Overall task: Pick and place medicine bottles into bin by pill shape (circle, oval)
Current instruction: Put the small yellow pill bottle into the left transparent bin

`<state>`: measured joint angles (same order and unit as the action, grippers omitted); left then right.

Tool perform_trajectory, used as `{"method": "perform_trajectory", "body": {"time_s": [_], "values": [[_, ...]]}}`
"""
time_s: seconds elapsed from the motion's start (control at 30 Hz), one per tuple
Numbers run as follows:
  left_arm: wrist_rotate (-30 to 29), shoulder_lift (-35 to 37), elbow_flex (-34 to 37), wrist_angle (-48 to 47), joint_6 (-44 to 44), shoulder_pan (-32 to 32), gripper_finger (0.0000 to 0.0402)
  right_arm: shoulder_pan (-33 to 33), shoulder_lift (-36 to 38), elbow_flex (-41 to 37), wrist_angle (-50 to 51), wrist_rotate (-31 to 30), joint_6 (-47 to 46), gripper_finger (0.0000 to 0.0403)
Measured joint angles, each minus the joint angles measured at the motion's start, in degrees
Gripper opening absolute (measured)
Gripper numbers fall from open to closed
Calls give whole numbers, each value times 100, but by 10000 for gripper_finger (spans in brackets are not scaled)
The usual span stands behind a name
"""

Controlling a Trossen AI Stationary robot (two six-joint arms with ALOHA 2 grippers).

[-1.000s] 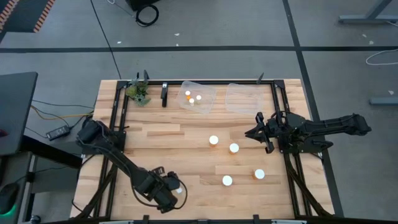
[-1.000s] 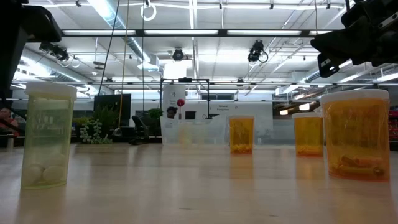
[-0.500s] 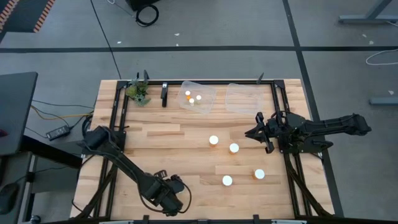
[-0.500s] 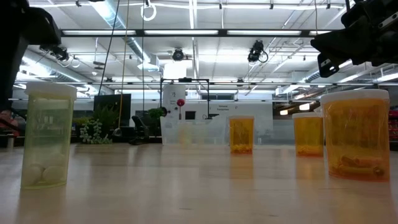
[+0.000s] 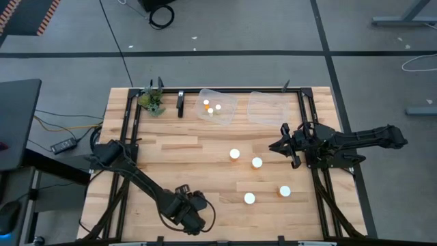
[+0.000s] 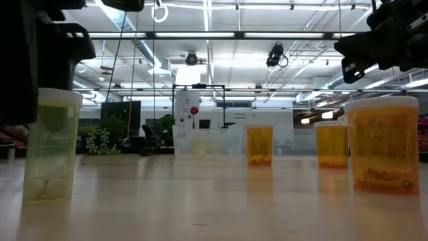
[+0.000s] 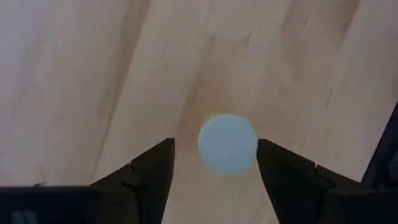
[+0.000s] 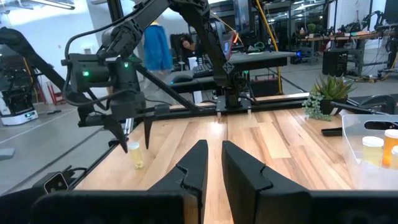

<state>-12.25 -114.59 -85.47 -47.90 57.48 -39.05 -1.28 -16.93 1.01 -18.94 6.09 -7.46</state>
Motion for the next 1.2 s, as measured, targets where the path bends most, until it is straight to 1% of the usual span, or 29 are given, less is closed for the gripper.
{"method": "perform_trajectory", "body": {"time_s": [0.17,0.83,0.93,1.2], "values": [[-278,0,0,60,-247,-4,232,0,-1,1,0,-2,0,54],[-319,0,0,73,-656,-39,228,2,-2,0,0,0,0,54],[-319,0,0,75,-703,-39,214,0,0,1,0,-2,0,54],[-319,0,2,77,-713,-39,155,0,0,-1,0,-2,0,54]]}}
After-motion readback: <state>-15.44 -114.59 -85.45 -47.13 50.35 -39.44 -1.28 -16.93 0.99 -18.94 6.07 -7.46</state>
